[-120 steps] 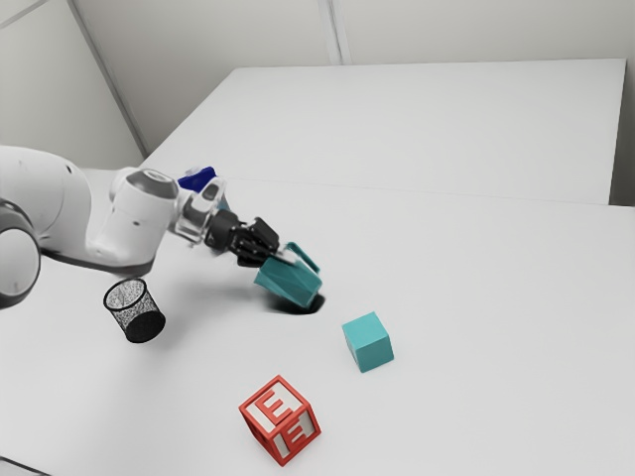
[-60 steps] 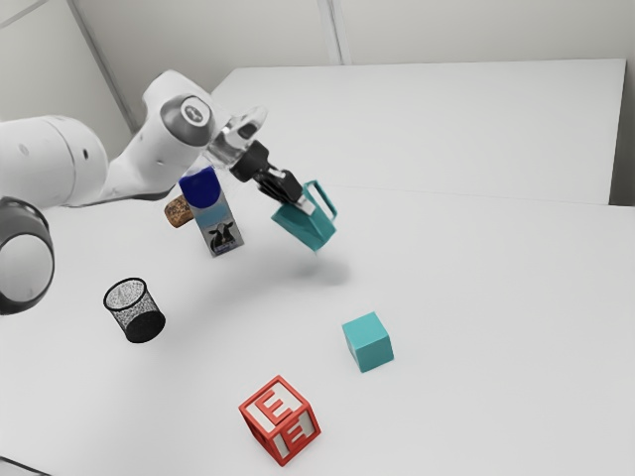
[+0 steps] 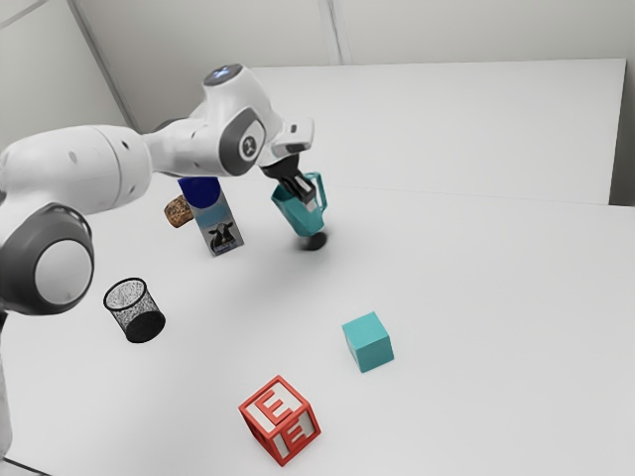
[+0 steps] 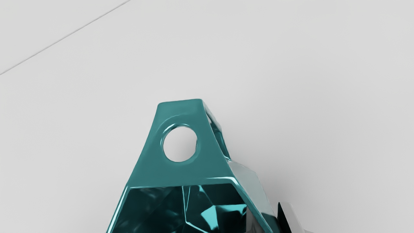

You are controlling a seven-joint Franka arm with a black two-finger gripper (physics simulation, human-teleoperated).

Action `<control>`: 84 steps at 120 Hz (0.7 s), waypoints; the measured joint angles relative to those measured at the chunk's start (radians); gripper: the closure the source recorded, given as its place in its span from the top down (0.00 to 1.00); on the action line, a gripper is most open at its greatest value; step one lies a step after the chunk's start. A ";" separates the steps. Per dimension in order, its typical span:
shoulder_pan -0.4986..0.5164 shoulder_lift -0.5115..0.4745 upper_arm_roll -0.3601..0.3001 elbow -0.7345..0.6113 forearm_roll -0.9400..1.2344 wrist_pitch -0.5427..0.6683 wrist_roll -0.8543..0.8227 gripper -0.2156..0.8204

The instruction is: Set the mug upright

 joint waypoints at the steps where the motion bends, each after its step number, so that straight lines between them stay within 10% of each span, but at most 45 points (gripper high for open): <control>1: 0.000 0.002 0.000 0.000 0.001 0.001 -0.004 0.04; 22: -0.007 0.043 0.000 -0.003 0.018 0.003 -0.072 0.05; 56: -0.007 0.017 -0.003 0.007 -0.001 -0.011 -0.140 0.56; 84: -0.005 -0.105 -0.014 0.247 -0.017 -0.325 -0.200 0.71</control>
